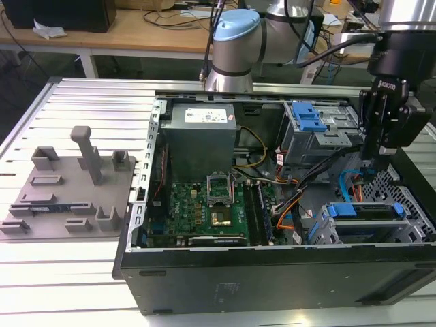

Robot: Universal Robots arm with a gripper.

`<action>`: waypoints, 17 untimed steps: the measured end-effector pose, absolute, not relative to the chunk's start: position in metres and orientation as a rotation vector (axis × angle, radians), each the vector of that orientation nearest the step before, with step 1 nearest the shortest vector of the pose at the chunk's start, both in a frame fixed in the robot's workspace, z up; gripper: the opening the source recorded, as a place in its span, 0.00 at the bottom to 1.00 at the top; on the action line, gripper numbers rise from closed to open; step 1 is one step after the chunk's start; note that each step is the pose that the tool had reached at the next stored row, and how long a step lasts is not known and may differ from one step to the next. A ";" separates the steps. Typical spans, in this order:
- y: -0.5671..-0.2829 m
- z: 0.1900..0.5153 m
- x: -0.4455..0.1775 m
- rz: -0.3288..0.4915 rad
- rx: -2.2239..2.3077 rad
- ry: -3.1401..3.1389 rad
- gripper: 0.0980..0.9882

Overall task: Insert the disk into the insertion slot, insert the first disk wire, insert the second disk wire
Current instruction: 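Insert the first disk wire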

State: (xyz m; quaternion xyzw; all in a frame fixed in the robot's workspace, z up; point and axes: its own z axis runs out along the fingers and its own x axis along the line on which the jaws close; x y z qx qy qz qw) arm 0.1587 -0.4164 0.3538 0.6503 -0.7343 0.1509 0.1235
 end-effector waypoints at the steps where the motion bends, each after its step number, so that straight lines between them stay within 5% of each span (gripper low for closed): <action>1: -0.416 0.354 0.159 0.441 1.896 -2.140 0.35; 17: -0.416 0.344 0.151 0.475 1.934 -2.128 0.35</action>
